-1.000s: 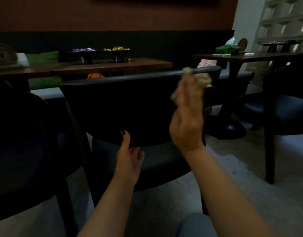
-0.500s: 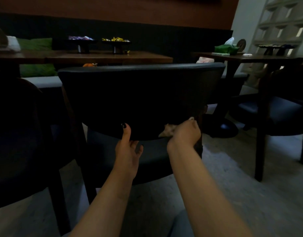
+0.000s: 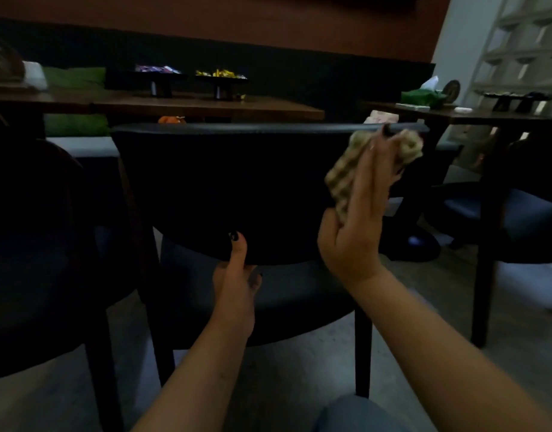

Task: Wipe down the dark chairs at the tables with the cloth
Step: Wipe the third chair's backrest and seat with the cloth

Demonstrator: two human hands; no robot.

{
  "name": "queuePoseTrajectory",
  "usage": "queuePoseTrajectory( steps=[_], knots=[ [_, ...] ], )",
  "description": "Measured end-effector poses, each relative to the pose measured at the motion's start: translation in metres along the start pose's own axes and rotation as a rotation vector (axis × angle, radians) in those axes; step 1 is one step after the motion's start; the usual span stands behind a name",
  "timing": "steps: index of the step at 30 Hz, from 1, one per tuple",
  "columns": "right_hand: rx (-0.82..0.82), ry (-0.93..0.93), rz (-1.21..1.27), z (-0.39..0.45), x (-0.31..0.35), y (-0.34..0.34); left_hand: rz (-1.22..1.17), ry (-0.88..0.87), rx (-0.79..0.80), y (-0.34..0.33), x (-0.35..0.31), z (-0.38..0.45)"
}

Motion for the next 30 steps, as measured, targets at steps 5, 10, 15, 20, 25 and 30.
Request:
queuePoseTrajectory(
  steps=[5, 10, 15, 20, 25, 30],
  knots=[
    [0.112, 0.284, -0.049, -0.045, 0.003, -0.002, 0.028, -0.060, -0.059, 0.004, -0.002, -0.002],
    [0.028, 0.442, 0.056, 0.011, 0.015, 0.012, -0.008, -0.037, -0.072, 0.001, -0.002, -0.004],
    [0.227, 0.738, -0.095, -0.028, 0.029, -0.026, 0.016, 0.000, -0.066, 0.000, -0.003, -0.006],
    [0.687, 0.973, -0.258, -0.079, 0.020, -0.043, 0.041, -0.007, -0.019, -0.001, -0.003, -0.009],
    [0.201, 0.789, -0.030, 0.006, 0.060, -0.009, -0.026, 0.021, -0.051, 0.000, -0.002, -0.006],
    [0.317, 0.841, -0.082, -0.010, 0.079, -0.035, -0.338, 0.190, -0.034, 0.014, 0.005, -0.009]
  ],
)
Point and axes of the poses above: each hand's wrist, its own z-axis towards the middle knuckle, its own y-axis out of the back of the hand, x = y × z, the point moved 8 cm from there along z, towards the middle knuckle, and after that the axes turned 8 degrees about -z, right-handed, at the moved point
